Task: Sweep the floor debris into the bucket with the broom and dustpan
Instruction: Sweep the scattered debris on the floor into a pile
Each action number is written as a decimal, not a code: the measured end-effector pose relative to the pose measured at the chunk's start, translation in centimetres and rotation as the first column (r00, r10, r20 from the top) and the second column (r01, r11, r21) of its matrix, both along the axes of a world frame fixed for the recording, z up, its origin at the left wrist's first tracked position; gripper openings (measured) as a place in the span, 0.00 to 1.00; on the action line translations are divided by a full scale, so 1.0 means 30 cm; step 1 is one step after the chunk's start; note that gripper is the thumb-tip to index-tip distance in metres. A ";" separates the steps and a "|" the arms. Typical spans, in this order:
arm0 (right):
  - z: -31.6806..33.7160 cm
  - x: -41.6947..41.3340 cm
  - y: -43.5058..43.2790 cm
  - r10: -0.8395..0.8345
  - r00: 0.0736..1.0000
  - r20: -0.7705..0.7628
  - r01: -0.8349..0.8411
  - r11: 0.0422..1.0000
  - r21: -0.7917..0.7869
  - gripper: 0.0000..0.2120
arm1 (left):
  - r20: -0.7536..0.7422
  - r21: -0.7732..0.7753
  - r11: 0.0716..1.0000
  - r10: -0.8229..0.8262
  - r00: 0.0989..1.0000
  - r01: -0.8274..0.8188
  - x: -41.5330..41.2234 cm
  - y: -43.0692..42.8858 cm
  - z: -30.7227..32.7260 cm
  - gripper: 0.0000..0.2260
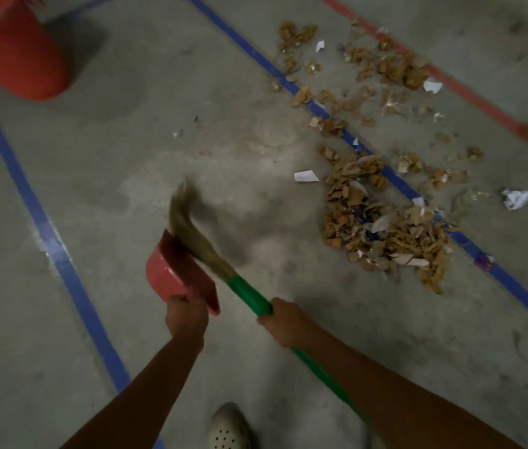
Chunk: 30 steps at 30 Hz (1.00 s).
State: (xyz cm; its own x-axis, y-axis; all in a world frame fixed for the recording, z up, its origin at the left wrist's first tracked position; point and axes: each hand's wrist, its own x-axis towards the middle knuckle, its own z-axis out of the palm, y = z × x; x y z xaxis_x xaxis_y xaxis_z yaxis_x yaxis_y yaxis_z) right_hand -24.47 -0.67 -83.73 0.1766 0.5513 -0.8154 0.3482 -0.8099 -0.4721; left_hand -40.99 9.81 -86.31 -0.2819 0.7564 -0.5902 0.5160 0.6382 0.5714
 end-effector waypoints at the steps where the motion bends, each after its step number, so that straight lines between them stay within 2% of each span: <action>1: -0.022 -0.038 0.031 0.052 0.999 0.004 -0.052 0.999 -0.015 0.18 | -0.017 -0.022 1.000 0.017 1.000 -0.017 -0.038 0.016 -0.012 0.20; 5: -0.110 -0.161 0.108 0.176 0.984 0.024 -0.172 0.978 -0.114 0.19 | -0.064 -0.060 0.994 0.090 0.994 -0.094 -0.177 0.065 -0.058 0.17; 8: -0.167 -0.191 0.130 0.197 0.975 0.103 -0.177 0.969 -0.171 0.18 | -0.060 -0.046 0.993 0.107 0.992 -0.109 -0.251 0.095 -0.088 0.16; 13: -0.219 -0.121 0.162 0.053 0.985 0.162 -0.022 0.983 -0.182 0.18 | 0.047 0.000 0.997 0.071 0.996 -0.071 -0.302 0.151 -0.099 0.13; 17: -0.189 -0.042 0.203 -0.175 0.969 0.173 0.206 0.961 -0.183 0.17 | 0.138 0.015 0.998 0.052 0.989 -0.055 -0.313 0.210 -0.081 0.14; 22: -0.070 0.034 0.247 -0.348 0.904 0.247 0.377 0.923 -0.079 0.15 | 0.210 0.015 0.998 0.052 0.976 -0.057 -0.320 0.322 -0.012 0.14; 25: 0.030 0.051 0.299 -0.414 0.883 0.222 0.422 0.907 0.014 0.12 | 0.215 0.031 0.997 0.063 0.975 -0.072 -0.315 0.397 0.052 0.15; 30: 0.173 0.006 0.442 -0.378 0.911 0.166 0.358 0.924 0.134 0.11 | 0.227 0.082 0.994 0.047 0.973 -0.067 -0.283 0.543 0.154 0.15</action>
State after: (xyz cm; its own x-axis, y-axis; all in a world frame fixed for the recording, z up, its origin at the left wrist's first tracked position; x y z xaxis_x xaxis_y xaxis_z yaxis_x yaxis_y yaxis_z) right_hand -24.29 12.60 -78.53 0.5250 0.4937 -0.6933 0.1233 -0.8501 -0.5119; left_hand -49.50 26.08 -81.69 -0.1945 0.7947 -0.5750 0.3324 0.6049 0.7236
